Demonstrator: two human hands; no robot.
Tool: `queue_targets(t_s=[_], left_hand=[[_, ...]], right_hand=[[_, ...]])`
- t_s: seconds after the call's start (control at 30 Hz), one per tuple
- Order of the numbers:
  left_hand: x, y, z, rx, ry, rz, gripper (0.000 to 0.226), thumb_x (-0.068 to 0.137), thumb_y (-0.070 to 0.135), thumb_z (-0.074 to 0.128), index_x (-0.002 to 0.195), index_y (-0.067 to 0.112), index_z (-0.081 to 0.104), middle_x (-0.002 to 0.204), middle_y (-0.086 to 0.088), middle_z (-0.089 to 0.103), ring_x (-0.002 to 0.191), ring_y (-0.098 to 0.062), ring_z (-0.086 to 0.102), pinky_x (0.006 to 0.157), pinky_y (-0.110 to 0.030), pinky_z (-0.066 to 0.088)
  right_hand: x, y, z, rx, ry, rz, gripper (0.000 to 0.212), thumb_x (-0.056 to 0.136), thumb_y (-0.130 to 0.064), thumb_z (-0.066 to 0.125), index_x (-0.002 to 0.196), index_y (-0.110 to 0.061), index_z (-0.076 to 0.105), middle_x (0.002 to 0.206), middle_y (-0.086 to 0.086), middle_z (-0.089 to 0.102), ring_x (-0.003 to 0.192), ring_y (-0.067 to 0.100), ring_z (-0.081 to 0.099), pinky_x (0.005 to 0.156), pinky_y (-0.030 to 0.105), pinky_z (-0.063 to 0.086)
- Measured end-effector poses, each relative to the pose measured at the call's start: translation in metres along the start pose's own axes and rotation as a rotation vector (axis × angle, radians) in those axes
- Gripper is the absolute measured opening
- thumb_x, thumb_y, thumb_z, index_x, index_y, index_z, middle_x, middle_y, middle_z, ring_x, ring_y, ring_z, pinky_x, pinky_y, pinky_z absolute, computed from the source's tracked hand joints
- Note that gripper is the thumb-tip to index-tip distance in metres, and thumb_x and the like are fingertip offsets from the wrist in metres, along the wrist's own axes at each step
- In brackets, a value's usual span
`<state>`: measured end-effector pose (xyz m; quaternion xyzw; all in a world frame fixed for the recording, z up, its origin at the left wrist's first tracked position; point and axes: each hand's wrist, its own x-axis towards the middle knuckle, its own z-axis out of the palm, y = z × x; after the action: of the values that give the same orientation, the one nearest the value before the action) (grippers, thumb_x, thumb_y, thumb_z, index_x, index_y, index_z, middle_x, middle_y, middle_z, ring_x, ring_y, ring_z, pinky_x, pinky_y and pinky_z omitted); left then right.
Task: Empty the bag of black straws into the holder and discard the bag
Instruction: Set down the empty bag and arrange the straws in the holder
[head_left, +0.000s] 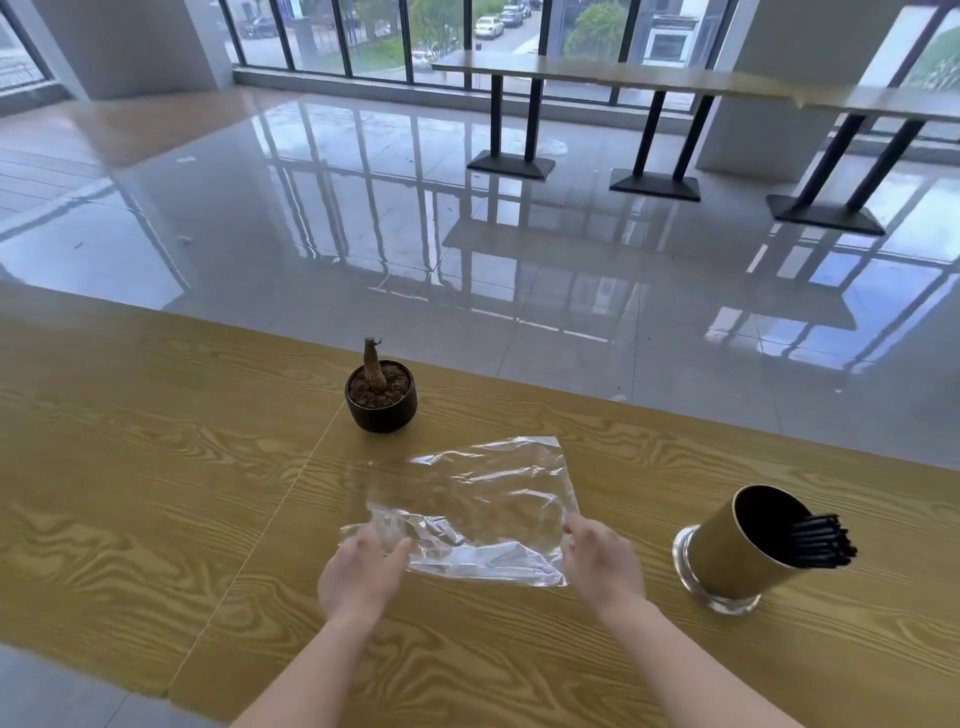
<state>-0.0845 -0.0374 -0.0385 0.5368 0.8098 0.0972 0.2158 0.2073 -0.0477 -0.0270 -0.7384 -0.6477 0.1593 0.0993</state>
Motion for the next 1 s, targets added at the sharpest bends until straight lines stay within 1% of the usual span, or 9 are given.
queue_targets(t_s=[0.1, 0.2, 0.33, 0.47, 0.53, 0.7, 0.77, 0.87, 1.0], left_hand=[[0.002, -0.002, 0.001, 0.042, -0.066, -0.08, 0.057, 0.085, 0.07, 0.047, 0.106, 0.021, 0.066, 0.113, -0.007, 0.068, 0.101, -0.03, 0.065, 0.074, -0.034, 0.047], [0.003, -0.011, 0.002, -0.002, -0.105, -0.177, 0.068, 0.081, 0.075, 0.047, 0.097, 0.012, 0.067, 0.104, -0.01, 0.071, 0.096, -0.031, 0.066, 0.079, -0.038, 0.053], [-0.001, -0.022, 0.002, -0.126, -0.141, -0.283, 0.081, 0.079, 0.075, 0.055, 0.119, 0.004, 0.059, 0.116, -0.018, 0.067, 0.107, -0.035, 0.063, 0.081, -0.039, 0.051], [-0.006, -0.027, 0.002, -0.212, -0.126, -0.372, 0.09, 0.077, 0.074, 0.06, 0.128, 0.0, 0.055, 0.119, -0.019, 0.066, 0.109, -0.037, 0.062, 0.08, -0.039, 0.049], [-0.008, -0.029, 0.001, -0.241, -0.12, -0.412, 0.091, 0.078, 0.073, 0.061, 0.13, -0.002, 0.053, 0.124, -0.021, 0.063, 0.114, -0.038, 0.06, 0.086, -0.041, 0.049], [-0.026, -0.037, 0.003, -0.293, 0.039, -0.582, 0.112, 0.075, 0.067, 0.07, 0.144, -0.006, 0.022, 0.143, -0.03, 0.037, 0.133, -0.043, 0.038, 0.103, -0.052, 0.042], [-0.037, -0.037, 0.006, -0.094, 0.109, -0.416, 0.111, 0.077, 0.069, 0.065, 0.15, 0.006, 0.01, 0.151, -0.025, 0.023, 0.138, -0.041, 0.032, 0.106, -0.051, 0.04], [-0.044, -0.024, 0.012, 0.233, 0.128, 0.0, 0.105, 0.078, 0.071, 0.06, 0.152, 0.017, 0.009, 0.153, -0.017, 0.021, 0.14, -0.034, 0.03, 0.107, -0.045, 0.041], [-0.042, 0.005, 0.019, 0.371, 0.047, 0.182, 0.1, 0.082, 0.073, 0.051, 0.156, 0.02, 0.008, 0.159, -0.012, 0.017, 0.148, -0.03, 0.018, 0.116, -0.045, 0.028]], right_hand=[[0.001, 0.001, 0.007, -0.045, -0.06, 0.03, 0.019, 0.093, -0.023, 0.047, 0.105, -0.017, 0.06, 0.099, 0.008, 0.068, 0.091, 0.035, 0.068, 0.068, 0.036, 0.046], [0.001, 0.005, 0.013, -0.068, -0.127, 0.065, 0.022, 0.095, -0.028, 0.049, 0.109, -0.015, 0.06, 0.106, 0.008, 0.063, 0.099, 0.033, 0.066, 0.076, 0.037, 0.049], [-0.002, 0.014, 0.018, -0.037, -0.169, 0.088, 0.023, 0.094, -0.019, 0.053, 0.115, -0.018, 0.061, 0.114, 0.006, 0.063, 0.106, 0.027, 0.063, 0.089, 0.036, 0.05], [-0.004, 0.015, 0.021, -0.033, -0.185, 0.073, 0.023, 0.096, -0.023, 0.055, 0.117, -0.019, 0.061, 0.117, 0.004, 0.061, 0.108, 0.026, 0.06, 0.087, 0.035, 0.051], [-0.007, 0.012, 0.024, -0.033, -0.186, 0.034, 0.025, 0.096, -0.028, 0.056, 0.12, -0.021, 0.061, 0.12, 0.002, 0.057, 0.111, 0.023, 0.057, 0.085, 0.034, 0.051], [-0.013, 0.006, 0.035, -0.086, -0.223, -0.069, 0.032, 0.095, -0.034, 0.06, 0.124, -0.021, 0.059, 0.127, 0.0, 0.05, 0.12, 0.021, 0.045, 0.095, 0.035, 0.05], [-0.015, 0.006, 0.038, -0.121, -0.255, -0.082, 0.034, 0.095, -0.034, 0.061, 0.126, -0.021, 0.057, 0.127, 0.001, 0.049, 0.12, 0.022, 0.044, 0.096, 0.036, 0.049], [-0.017, 0.008, 0.036, -0.132, -0.249, -0.094, 0.033, 0.095, -0.033, 0.06, 0.125, -0.02, 0.057, 0.127, 0.001, 0.05, 0.119, 0.023, 0.044, 0.095, 0.037, 0.048], [-0.017, 0.01, 0.028, -0.1, -0.193, -0.097, 0.034, 0.095, -0.033, 0.059, 0.127, -0.021, 0.057, 0.126, -0.001, 0.052, 0.12, 0.022, 0.045, 0.095, 0.037, 0.049]])
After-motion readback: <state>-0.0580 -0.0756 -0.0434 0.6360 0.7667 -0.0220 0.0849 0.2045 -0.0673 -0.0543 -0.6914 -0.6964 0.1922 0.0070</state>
